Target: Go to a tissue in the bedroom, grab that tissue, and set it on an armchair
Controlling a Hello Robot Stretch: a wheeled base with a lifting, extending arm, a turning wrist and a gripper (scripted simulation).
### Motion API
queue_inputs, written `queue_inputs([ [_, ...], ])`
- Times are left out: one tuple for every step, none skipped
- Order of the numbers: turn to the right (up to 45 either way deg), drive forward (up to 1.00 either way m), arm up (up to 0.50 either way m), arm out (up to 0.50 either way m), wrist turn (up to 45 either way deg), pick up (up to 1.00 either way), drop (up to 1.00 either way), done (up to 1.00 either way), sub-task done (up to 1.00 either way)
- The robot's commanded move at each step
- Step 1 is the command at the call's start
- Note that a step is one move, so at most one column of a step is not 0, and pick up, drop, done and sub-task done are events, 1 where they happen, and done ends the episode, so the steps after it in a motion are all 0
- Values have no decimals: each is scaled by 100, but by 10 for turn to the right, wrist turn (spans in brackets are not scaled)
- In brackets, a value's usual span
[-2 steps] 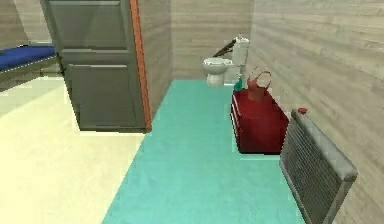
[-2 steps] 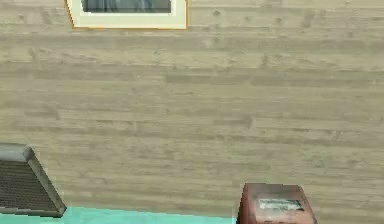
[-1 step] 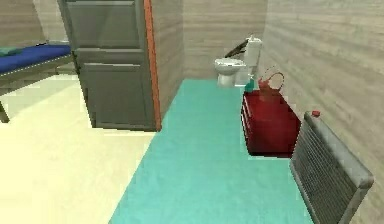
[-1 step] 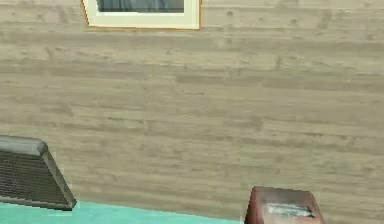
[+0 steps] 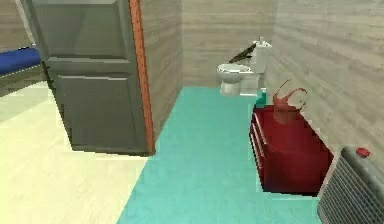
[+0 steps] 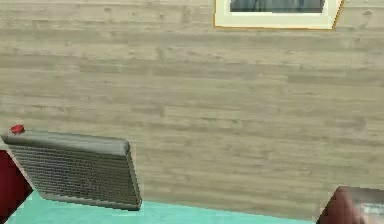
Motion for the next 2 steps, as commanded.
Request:
queue_inputs([
  [-240,0,0,0,0,0,0,0,0],
  [0,55,0,0,0,0,0,0,0],
])
